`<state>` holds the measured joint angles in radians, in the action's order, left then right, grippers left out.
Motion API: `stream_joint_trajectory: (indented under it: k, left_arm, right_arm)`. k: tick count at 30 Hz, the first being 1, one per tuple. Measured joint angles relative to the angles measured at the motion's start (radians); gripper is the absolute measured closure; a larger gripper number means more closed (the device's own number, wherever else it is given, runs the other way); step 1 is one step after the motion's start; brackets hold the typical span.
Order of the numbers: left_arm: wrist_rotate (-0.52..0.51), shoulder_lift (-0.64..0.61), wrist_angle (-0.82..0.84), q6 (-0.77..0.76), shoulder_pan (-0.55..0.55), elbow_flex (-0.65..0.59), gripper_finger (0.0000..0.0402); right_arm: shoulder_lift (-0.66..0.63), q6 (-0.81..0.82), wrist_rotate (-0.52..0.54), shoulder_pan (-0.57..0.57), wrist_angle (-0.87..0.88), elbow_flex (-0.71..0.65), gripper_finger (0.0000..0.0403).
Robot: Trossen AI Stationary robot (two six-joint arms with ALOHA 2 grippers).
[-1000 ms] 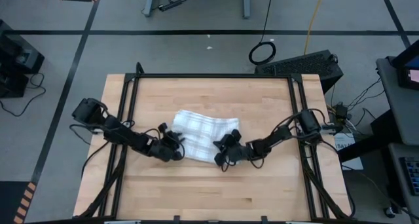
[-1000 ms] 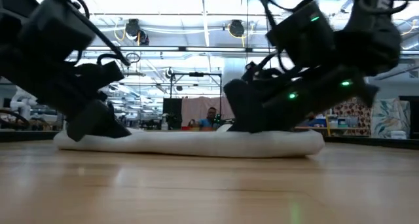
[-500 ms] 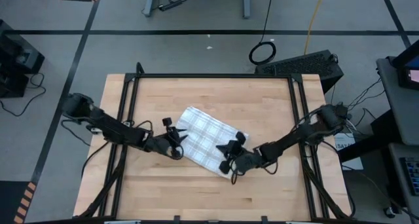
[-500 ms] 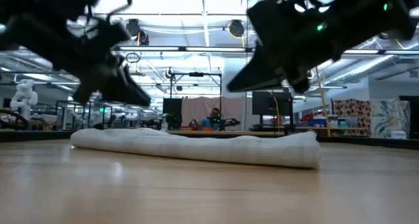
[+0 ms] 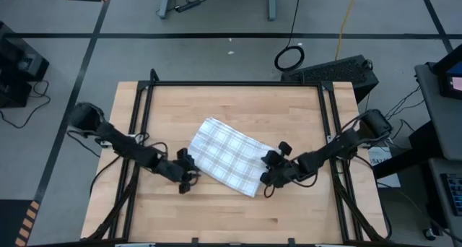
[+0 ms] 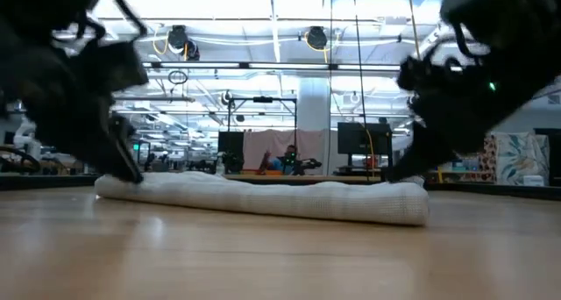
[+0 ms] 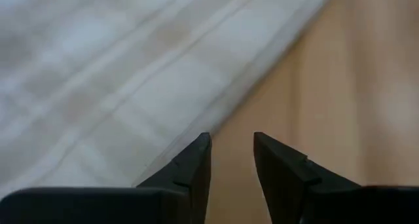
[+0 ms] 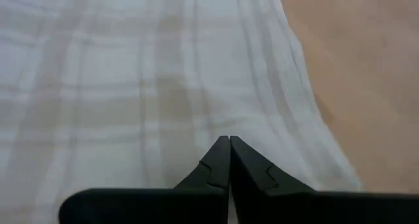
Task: Roll towel
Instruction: Roll the towel
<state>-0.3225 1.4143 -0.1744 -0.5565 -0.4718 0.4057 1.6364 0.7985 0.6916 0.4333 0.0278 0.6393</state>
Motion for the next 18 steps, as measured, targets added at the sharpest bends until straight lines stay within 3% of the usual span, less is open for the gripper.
stream_joint_trajectory:
  k: [6,13,18]
  left_arm:
    - [-0.112,0.104,0.023,-0.009,0.04,0.006,0.0281]
    - [-0.265,0.088,0.076,0.114,0.117,0.002,0.0281]
    - [-0.411,0.07,0.084,0.193,0.195,0.009,0.0281]
  right_arm:
    - [0.083,0.189,-0.053,0.064,-0.064,-0.009,0.0403]
    - [0.149,0.367,-0.084,0.167,-0.132,0.055,0.0403]
    - [0.186,0.424,-0.046,0.21,-0.121,0.128,0.0403]
